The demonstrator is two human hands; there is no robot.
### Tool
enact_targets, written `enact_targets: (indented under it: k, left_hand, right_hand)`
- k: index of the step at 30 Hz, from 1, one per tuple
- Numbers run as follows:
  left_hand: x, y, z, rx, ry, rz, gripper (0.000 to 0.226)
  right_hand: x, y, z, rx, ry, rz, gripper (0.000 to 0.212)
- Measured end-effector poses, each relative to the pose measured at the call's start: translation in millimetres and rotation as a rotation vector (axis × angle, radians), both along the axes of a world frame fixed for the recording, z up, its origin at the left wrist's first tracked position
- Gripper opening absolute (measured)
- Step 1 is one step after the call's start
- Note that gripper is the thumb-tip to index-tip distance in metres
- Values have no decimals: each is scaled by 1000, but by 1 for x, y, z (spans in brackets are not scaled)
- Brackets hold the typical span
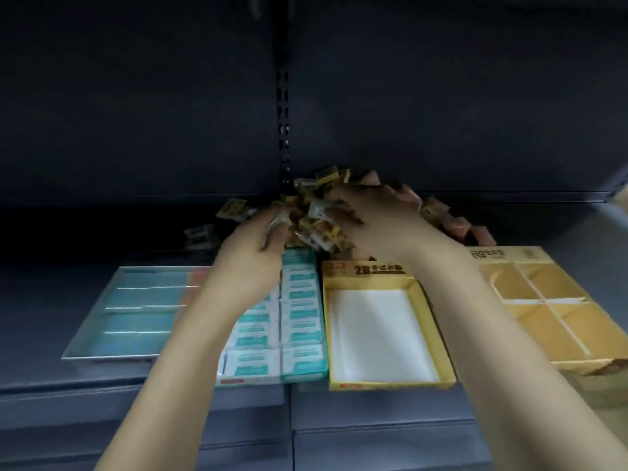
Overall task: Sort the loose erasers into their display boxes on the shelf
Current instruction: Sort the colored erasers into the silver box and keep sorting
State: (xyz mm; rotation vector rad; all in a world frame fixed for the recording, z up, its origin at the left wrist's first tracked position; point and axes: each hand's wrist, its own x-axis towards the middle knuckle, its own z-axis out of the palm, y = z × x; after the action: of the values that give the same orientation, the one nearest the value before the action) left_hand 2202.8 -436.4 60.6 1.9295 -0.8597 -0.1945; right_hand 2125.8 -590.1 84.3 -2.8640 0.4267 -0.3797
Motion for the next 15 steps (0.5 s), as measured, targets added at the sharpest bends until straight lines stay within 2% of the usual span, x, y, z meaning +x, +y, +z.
enact_targets:
  k: [4,8,12,15]
  left_hand:
    - [21,45,-2,-43,272,-66,24]
    - [44,85,-4,-29,357,-77,24]
    - [70,121,-17,192,110,-11,45]
    - [82,140,-22,213,23,-52,46]
  right_hand:
    - [12,59,-15,220,-111,100,24]
    - [22,102,-31,362,-209,70,21]
    - [34,131,-51,463,-294,25,20]
    - [41,148,-61,587,-318,4,21]
